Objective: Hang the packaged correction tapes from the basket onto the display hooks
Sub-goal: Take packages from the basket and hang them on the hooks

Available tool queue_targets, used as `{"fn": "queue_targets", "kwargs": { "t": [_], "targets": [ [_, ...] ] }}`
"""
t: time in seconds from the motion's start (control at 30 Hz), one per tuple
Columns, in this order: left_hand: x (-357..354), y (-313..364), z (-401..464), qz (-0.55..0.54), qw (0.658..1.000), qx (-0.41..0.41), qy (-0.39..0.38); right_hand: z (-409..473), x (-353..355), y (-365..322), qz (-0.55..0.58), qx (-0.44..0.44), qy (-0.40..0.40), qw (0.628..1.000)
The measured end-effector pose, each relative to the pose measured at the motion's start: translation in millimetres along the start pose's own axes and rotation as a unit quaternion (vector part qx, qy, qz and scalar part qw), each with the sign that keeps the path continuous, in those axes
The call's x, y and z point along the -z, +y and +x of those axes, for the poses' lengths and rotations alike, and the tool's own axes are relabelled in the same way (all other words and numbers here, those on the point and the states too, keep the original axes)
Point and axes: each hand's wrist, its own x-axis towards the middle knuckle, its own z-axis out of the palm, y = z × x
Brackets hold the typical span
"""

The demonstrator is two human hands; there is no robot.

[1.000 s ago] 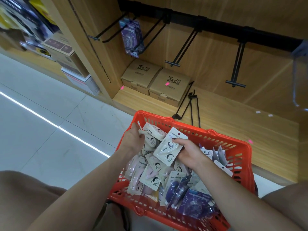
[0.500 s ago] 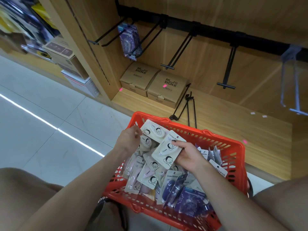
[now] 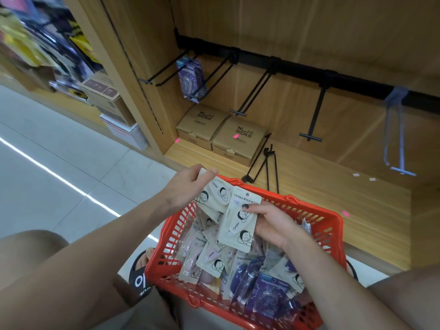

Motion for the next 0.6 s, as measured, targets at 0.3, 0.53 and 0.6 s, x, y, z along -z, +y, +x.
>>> {"fn": "queue_targets", "kwargs": {
  "t": [0.3,0.53,0.6],
  "targets": [
    [31,7,1,0.072,0.996,-0.059,-0.01,-4,-10,-11,-0.059,0.048,0.018,0.997],
    [44,6,10,0.113,0.986,-0.12,-0.015,-3,-33,-27,0.015,0.123,0.04,0.991],
    [41,8,15,0.111,0.986,-0.122,-0.022,0,-44,-33,0.002,0.145,0.04,0.989]
  ]
}}
